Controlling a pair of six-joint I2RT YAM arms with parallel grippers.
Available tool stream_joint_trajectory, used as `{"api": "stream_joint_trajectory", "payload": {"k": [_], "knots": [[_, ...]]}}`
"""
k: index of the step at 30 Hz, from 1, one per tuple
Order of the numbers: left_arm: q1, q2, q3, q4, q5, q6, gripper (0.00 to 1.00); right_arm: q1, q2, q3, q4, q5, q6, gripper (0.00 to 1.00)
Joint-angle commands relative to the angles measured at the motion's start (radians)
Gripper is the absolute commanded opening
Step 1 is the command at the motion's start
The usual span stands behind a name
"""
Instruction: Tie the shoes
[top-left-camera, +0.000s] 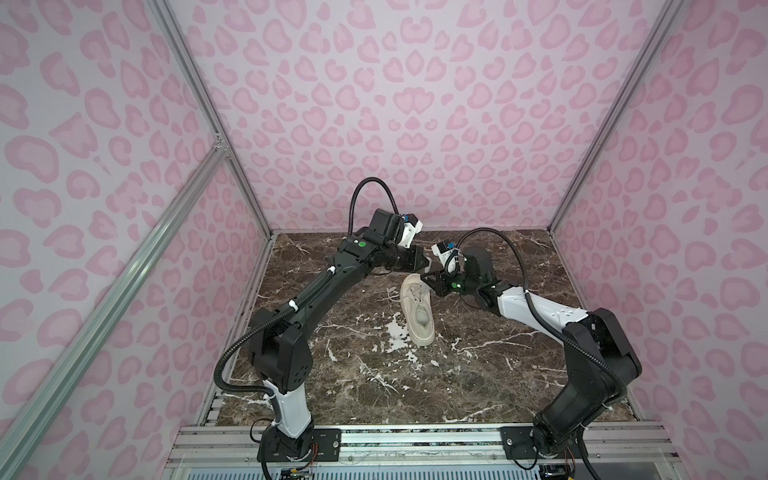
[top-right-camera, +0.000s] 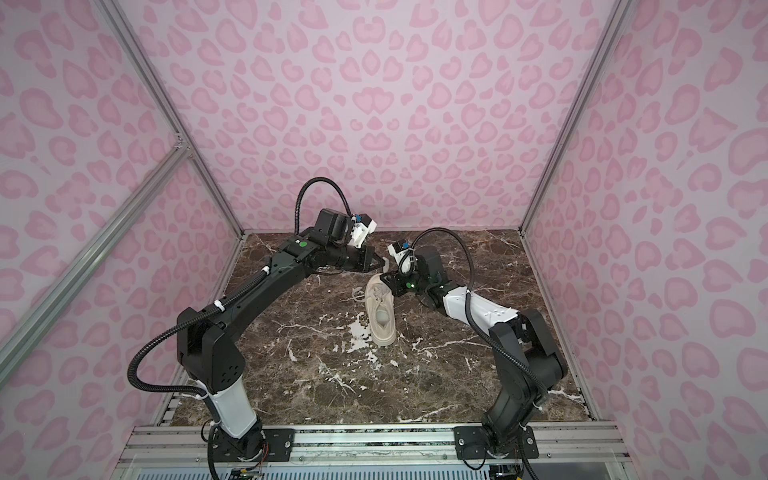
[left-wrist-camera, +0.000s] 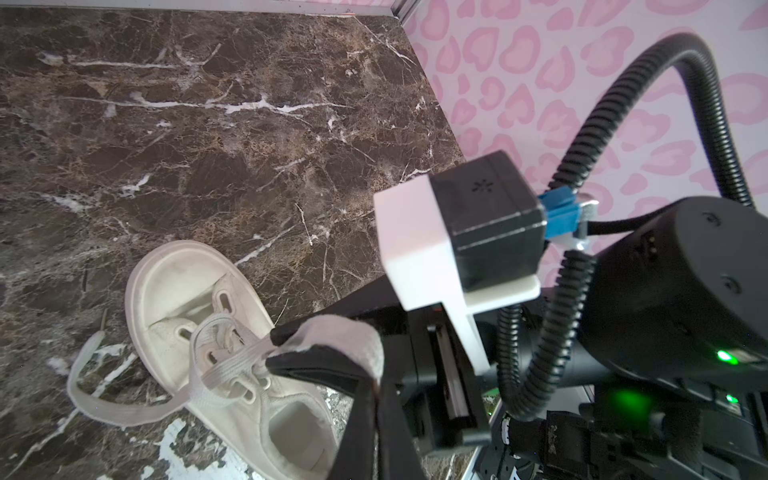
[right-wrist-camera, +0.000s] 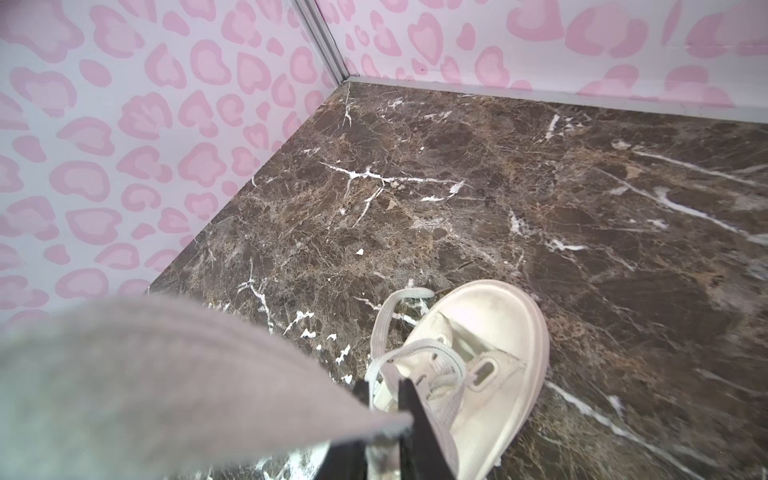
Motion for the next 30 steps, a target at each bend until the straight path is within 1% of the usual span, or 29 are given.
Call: {"api": "stream_joint_trajectory", "payload": {"k": [1,3,6,10,11,14,16,20,23,26,28,30], "knots": [[0.014,-0.023,-0.021,0.014,0.001,0.001,0.15,-0.001,0.002,-0.006,0.029,0.004,0.005,0.13],[0.03,-0.037,-0.039,0.021,-0.007,0.001,0.25,-0.002,-0.001,-0.013,0.032,0.006,0.008,0.11],[0.059,-0.065,-0.071,0.036,-0.021,-0.003,0.34,-0.005,-0.005,-0.023,0.034,0.006,0.012,0.08],[0.101,-0.098,-0.135,0.052,-0.063,-0.013,0.35,-0.005,-0.008,-0.034,0.037,0.009,0.015,0.07],[0.111,-0.102,-0.157,0.055,-0.079,-0.018,0.39,-0.005,-0.008,-0.035,0.037,0.01,0.015,0.07],[0.136,-0.111,-0.249,0.095,-0.097,-0.04,0.43,-0.007,-0.006,-0.034,0.036,0.011,0.017,0.06],[0.144,-0.114,-0.316,0.138,-0.103,-0.047,0.44,-0.009,-0.006,-0.035,0.036,0.01,0.018,0.06],[0.143,-0.073,-0.417,0.183,-0.087,0.0,0.44,-0.012,-0.001,-0.029,0.03,0.003,0.02,0.05],[0.143,-0.02,-0.44,0.192,-0.069,0.033,0.44,-0.012,0.0,-0.022,0.02,-0.003,0.018,0.05],[0.15,0.046,-0.417,0.184,-0.03,-0.01,0.44,-0.011,0.002,-0.018,0.012,-0.004,0.015,0.05],[0.148,0.084,-0.39,0.172,-0.033,-0.052,0.44,-0.013,0.0,-0.017,0.011,-0.002,0.015,0.04],[0.149,0.1,-0.389,0.198,-0.026,-0.105,0.44,-0.013,0.0,-0.018,0.009,-0.001,0.014,0.04]]}}
